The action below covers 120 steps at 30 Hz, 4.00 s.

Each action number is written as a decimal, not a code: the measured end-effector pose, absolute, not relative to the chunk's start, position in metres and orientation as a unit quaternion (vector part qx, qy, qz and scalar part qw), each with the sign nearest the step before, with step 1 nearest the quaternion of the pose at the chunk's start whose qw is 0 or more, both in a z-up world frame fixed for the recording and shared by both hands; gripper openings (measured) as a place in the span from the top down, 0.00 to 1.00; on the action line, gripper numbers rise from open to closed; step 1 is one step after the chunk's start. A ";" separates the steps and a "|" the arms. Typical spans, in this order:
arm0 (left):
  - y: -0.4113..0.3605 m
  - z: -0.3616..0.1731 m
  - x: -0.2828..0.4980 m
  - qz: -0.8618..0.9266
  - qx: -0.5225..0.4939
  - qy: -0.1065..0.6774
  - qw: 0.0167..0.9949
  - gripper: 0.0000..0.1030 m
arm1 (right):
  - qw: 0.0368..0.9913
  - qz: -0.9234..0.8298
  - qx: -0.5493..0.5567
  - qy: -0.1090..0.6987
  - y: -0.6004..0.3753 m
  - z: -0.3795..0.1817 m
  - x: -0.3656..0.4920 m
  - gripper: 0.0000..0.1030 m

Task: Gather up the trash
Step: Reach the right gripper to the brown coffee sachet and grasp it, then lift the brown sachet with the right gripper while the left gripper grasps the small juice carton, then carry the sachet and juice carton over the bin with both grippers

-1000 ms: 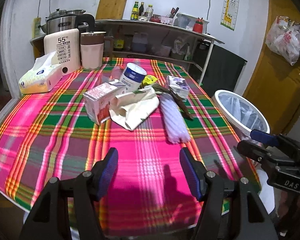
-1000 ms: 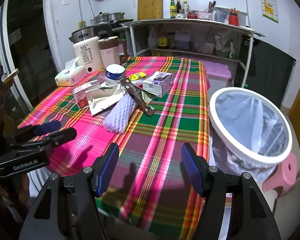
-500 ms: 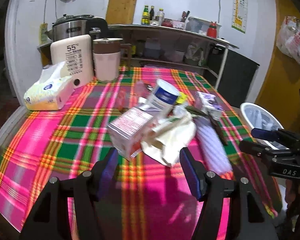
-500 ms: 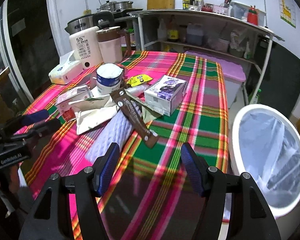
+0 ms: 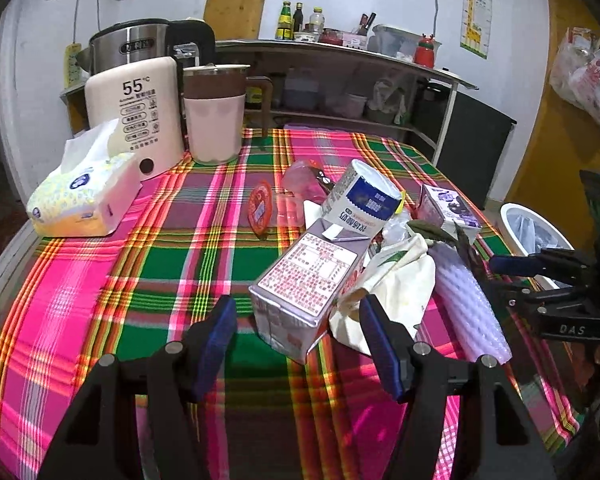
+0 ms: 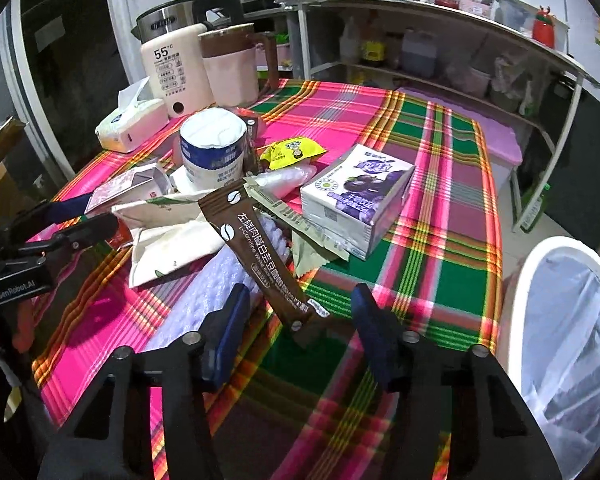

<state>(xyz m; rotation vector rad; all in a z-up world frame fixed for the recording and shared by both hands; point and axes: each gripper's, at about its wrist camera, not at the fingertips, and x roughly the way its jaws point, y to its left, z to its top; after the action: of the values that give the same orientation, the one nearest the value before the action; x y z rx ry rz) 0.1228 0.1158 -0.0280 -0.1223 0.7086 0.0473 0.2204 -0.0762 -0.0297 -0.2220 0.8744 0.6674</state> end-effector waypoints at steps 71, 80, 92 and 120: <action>0.097 0.032 0.067 0.043 -0.094 0.286 0.953 0.64 | 0.844 0.319 -0.028 0.430 -0.116 -0.026 0.186 0.92; 0.051 0.048 0.092 -0.012 -0.075 0.276 0.958 0.64 | 0.866 0.288 0.007 0.409 -0.165 -0.007 0.179 0.92; -0.045 0.042 0.145 -0.116 -0.042 0.295 0.947 0.64 | 0.892 0.200 0.034 0.403 -0.250 0.004 0.183 0.92; -0.143 0.014 0.205 -0.218 -0.017 0.342 0.914 0.63 | 0.888 0.129 0.060 0.436 -0.312 -0.020 0.204 0.79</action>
<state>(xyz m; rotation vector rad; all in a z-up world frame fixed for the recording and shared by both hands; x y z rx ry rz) 0.2047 -0.1432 0.0137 -0.0346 0.7052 -0.4494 0.2038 -0.3116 -0.0195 0.1248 0.9067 0.2685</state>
